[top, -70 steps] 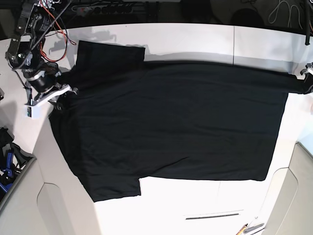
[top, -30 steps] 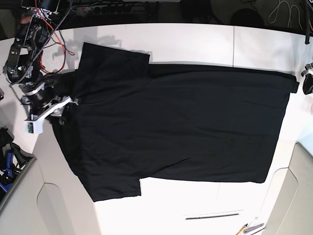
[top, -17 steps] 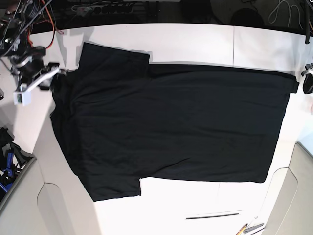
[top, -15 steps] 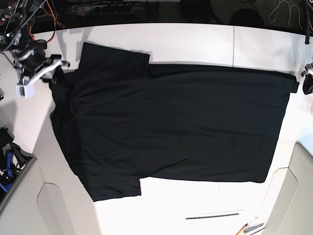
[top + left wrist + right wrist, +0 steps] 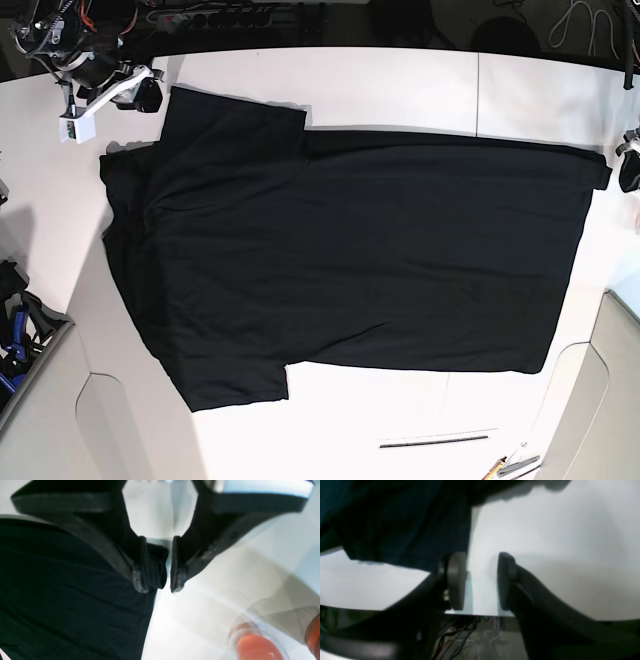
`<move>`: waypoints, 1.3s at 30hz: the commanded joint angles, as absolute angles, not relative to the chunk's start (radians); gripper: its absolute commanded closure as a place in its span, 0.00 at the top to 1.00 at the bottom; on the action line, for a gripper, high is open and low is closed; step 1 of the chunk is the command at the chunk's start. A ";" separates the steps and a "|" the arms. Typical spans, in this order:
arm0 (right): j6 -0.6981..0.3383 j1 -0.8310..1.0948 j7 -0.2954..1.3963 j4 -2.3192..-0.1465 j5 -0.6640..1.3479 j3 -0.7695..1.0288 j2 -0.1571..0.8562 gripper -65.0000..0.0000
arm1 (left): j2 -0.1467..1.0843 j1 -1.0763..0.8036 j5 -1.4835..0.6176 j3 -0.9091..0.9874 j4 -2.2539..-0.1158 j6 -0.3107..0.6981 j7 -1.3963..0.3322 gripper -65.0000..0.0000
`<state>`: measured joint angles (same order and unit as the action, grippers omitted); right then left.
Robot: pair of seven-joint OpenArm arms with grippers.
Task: Fold the T-shirt properly
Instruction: 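Lower the shirt and adjust the right gripper's hold on the shoulder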
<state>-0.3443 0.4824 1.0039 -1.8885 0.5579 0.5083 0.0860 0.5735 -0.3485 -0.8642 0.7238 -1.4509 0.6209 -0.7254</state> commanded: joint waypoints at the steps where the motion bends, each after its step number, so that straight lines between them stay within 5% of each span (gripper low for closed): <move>1: -0.348 0.485 0.983 -1.890 0.574 0.508 0.094 0.33 | 0.598 -0.344 -0.878 0.733 -1.465 0.621 -0.707 0.28; 16: -0.348 0.485 0.938 -1.843 0.565 0.384 0.094 0.33 | 0.598 -0.344 -0.878 0.733 -1.465 0.621 -0.707 0.28; 22: -0.344 0.485 0.896 -1.843 0.503 0.364 0.094 0.49 | 0.598 -0.344 -0.878 0.733 -1.465 0.621 -0.707 0.28; 39: -0.294 0.443 0.833 -1.843 0.398 0.364 0.094 0.49 | 0.598 -0.344 -0.878 0.733 -1.465 0.621 -0.707 0.28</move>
<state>-0.2977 0.4400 0.8383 -1.8343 0.4030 0.3630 0.0879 0.5735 -0.3489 -0.8642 0.7238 -1.4509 0.6209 -0.7254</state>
